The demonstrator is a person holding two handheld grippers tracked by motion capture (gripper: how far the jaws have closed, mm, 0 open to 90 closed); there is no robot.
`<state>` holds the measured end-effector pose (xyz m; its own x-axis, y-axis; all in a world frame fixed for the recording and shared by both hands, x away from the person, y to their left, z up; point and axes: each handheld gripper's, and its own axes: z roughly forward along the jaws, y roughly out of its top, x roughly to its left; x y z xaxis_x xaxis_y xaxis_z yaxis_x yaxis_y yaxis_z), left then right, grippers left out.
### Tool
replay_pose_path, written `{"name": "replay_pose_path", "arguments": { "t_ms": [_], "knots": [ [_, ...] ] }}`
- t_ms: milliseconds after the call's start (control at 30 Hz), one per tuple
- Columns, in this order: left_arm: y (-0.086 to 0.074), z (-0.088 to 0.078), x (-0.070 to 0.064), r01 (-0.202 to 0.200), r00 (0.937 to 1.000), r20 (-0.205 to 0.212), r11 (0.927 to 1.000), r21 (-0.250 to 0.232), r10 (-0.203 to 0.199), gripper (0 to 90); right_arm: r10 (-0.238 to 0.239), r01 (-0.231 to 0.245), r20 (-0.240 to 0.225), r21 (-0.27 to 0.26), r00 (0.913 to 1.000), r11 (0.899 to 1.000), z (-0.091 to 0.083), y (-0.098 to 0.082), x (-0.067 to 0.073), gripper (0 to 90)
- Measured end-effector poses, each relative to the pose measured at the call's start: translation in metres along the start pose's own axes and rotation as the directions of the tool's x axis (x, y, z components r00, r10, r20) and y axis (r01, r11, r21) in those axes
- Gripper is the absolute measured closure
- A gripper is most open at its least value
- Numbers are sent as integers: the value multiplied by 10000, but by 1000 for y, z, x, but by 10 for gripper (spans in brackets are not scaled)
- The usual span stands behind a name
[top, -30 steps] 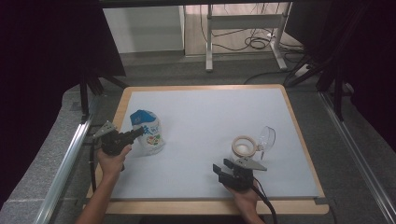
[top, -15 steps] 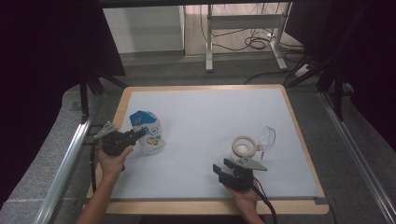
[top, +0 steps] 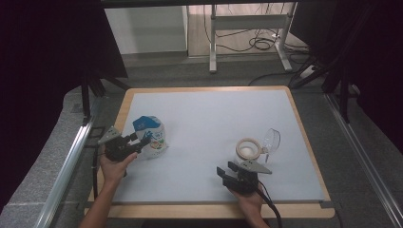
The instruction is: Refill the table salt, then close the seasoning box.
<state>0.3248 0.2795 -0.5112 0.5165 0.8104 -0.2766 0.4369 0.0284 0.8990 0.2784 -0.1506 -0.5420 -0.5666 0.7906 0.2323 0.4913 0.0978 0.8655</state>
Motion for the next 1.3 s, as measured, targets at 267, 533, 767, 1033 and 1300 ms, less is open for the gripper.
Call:
{"name": "replay_pose_path", "arguments": {
  "t_ms": [267,533,767,1033,1300],
  "knots": [
    [-11,0,-1,81,9996,269,9990,434,-93,318,11,-11,-1,-16,10000,10000,0,0,0,457],
    [-19,-2,-5,-225,9997,1,9960,867,226,261,-18,18,-72,-42,10000,10000,-1,1,1,457],
    [-26,-3,-10,-283,9992,-257,9953,922,308,234,-380,378,-283,-91,9989,9992,-8,3,1,448],
    [-30,-4,-11,-227,9992,-308,9934,1127,264,227,-1228,1191,-648,-589,9903,9911,-31,11,4,560],
    [-31,-6,-13,-247,9990,-330,9919,1244,290,220,-1981,1914,-719,-904,9775,9773,-69,25,-7,898]
  ]
}}
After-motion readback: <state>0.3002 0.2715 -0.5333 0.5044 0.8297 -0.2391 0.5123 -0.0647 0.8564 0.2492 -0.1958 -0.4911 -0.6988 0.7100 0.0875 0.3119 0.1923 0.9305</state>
